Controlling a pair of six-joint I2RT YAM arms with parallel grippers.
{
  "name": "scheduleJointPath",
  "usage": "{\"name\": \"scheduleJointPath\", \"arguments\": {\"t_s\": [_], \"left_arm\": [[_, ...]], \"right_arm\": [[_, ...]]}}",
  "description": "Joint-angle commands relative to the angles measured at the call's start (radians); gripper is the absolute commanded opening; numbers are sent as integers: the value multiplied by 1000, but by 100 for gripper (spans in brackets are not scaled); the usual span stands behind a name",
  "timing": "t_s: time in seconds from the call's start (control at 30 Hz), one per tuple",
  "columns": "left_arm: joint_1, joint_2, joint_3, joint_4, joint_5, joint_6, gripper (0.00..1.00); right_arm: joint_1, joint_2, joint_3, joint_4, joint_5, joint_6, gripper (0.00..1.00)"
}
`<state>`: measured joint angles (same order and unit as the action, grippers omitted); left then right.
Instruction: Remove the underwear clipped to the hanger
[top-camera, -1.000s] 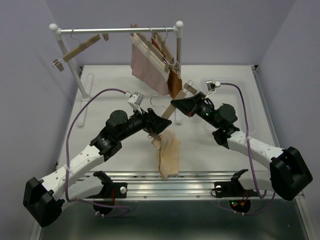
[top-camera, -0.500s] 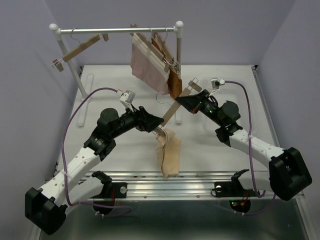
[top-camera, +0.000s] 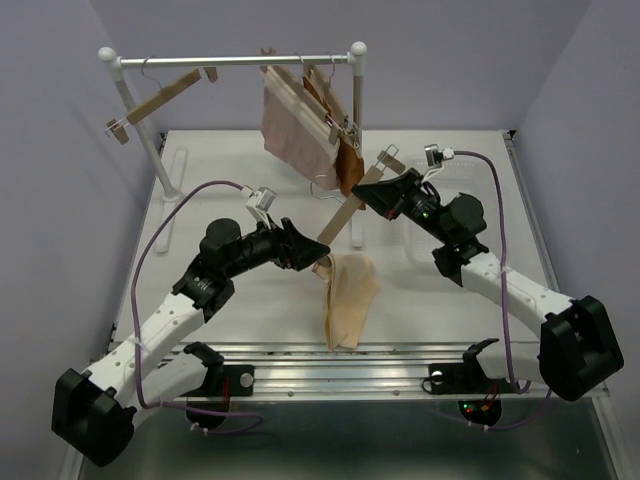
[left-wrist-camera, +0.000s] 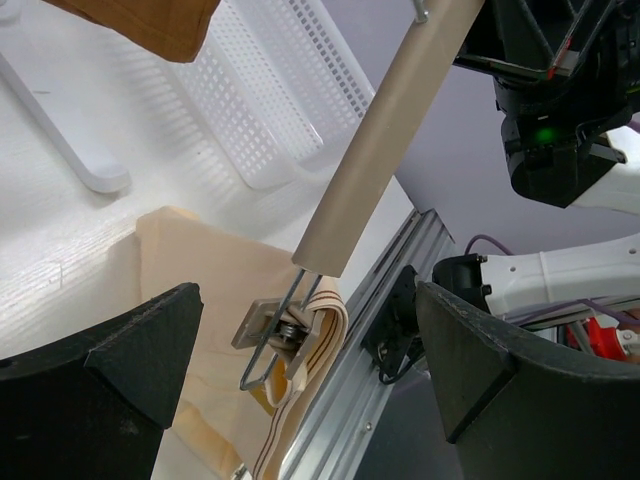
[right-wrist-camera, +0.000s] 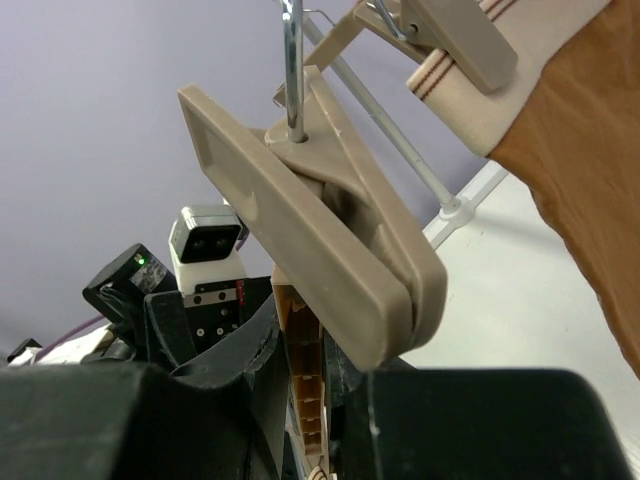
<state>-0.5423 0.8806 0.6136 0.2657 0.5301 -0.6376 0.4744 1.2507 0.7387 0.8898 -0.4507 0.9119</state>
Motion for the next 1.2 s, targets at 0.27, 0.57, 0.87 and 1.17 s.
{"name": "scheduleJointPath", "arguments": {"t_s": [0.27,0.57,0.87,1.17], "left_arm": [[5,-8,-26,145,85,-34,99],[5,-20,-35,155,94,-42,99],[5,-15,-34,158,103,-42,84],[7,-2,-28,159,96,-39,0]], "right_arm": [[-16,50,100,66,-23,4,1],[-25,73,108,97,-5,-2,1],[-43,107,116,81,9,31,1],[-62,130,123,80,-6,50,1]]}}
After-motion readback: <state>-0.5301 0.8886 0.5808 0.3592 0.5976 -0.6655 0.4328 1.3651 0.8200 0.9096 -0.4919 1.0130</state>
